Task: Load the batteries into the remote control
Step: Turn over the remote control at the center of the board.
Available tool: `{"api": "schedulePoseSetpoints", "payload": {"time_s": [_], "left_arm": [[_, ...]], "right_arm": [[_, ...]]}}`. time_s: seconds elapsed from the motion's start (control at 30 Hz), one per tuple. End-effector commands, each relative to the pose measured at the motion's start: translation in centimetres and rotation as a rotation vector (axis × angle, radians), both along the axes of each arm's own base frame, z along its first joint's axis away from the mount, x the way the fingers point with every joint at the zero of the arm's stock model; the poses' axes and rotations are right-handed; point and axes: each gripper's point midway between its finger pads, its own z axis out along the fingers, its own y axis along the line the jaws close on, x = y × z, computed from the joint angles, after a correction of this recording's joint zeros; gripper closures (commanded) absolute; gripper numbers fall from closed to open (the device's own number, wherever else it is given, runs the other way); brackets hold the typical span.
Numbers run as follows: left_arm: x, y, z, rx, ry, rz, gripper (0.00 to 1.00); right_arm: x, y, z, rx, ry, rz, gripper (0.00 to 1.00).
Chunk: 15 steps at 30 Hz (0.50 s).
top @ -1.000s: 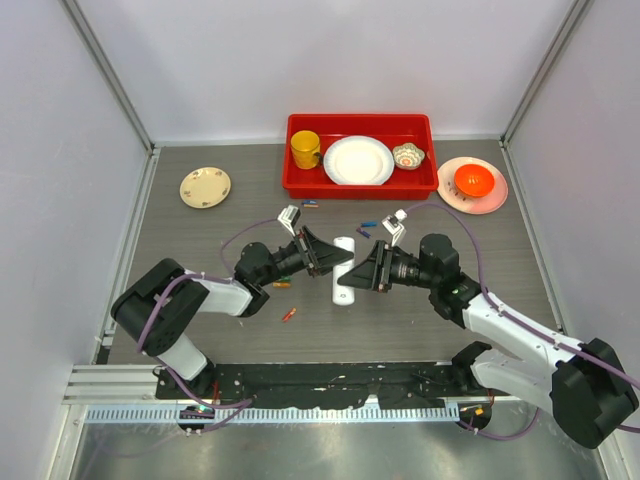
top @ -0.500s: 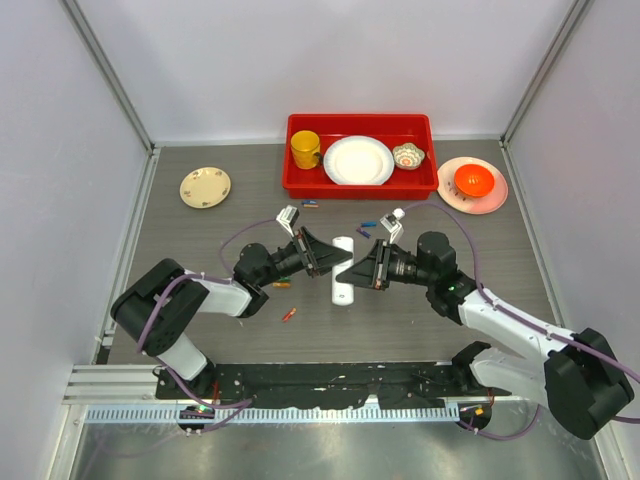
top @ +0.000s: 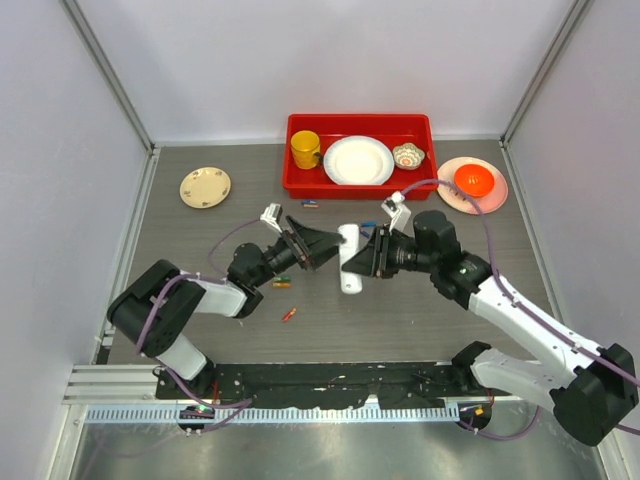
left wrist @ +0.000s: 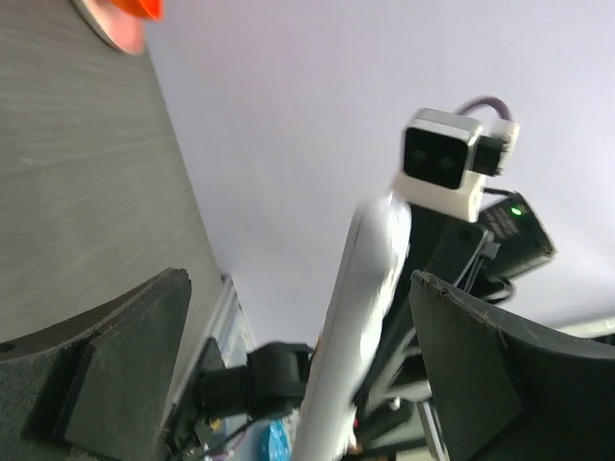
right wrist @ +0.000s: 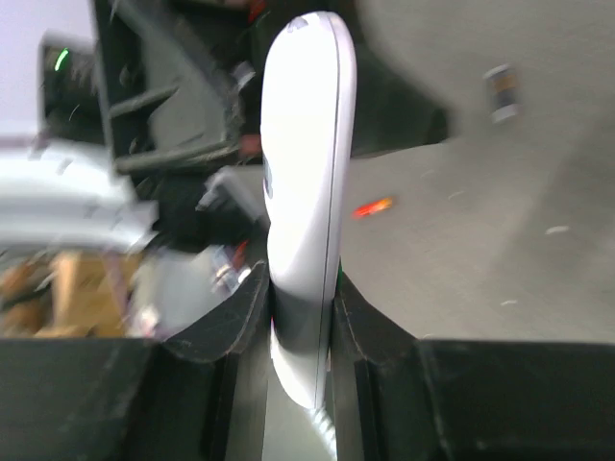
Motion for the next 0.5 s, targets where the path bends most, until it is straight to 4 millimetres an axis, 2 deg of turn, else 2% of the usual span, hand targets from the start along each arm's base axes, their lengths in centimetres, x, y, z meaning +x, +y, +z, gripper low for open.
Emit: {"api": "schedulePoseSetpoints", "payload": {"time_s": [0.0,0.03,0.07,0.1,0.13,0.17,0.23,0.27,0.33,0.37,0.43,0.47], "left_arm": [[2.0,5.5,3.0,-0.117,-0.116,0.281,0.0],[1.9,6.7,3.7,-0.128,-0.125,0.333,0.0],[2.2,7.2,1.6,-0.065,-0.062,0.367,0.0],[1.8,7.7,0.1,-0.018,-0.027,0.386,0.01],[1.7,7.8,-0.7,0.021,-0.01,0.409,0.0],[0.8,8.0,-1.4,0.075,0.01,0.406,0.0],[0.1,8.5,-2.6,0.161,0.004,0.452,0.0],[-0.7,8.9,-2.4,0.192,0.0,0.457,0.0],[-1.8,8.9,-2.3,0.255,-0.038,0.447,0.0],[-2.3,9.5,-2.5,0.291,-0.037,0.45,0.0],[-3.0,10.1,-2.4,0.314,-0.057,0.453,0.0],[-3.3,10.5,-3.2,0.341,-0.04,0.456,0.0]], "right_arm": [[5.9,-8.7,-2.6,-0.557,-0.098,-0.419,0.99],[7.8,-10.3,-3.0,-0.689,-0.111,-0.502,0.99],[8.9,-12.4,-3.5,-0.805,-0.118,-0.576,0.99],[10.1,-16.2,-3.9,-1.009,-0.146,-0.701,0.99],[11.2,-16.9,-3.2,-1.067,-0.166,-0.741,0.99],[12.4,-17.8,-4.8,-1.182,-0.141,-0.751,0.99],[14.0,-19.8,-4.4,-1.309,-0.154,-0.816,0.99],[14.9,-20.8,-6.3,-1.396,-0.116,-0.798,0.99],[16.0,-22.7,-7.5,-1.51,-0.084,-0.792,0.99],[16.2,-24.3,-9.1,-1.564,-0.015,-0.782,0.99],[16.8,-25.0,-10.7,-1.564,0.047,-0.761,0.99],[17.0,-25.4,-11.3,-1.564,0.072,-0.757,0.99]]}}
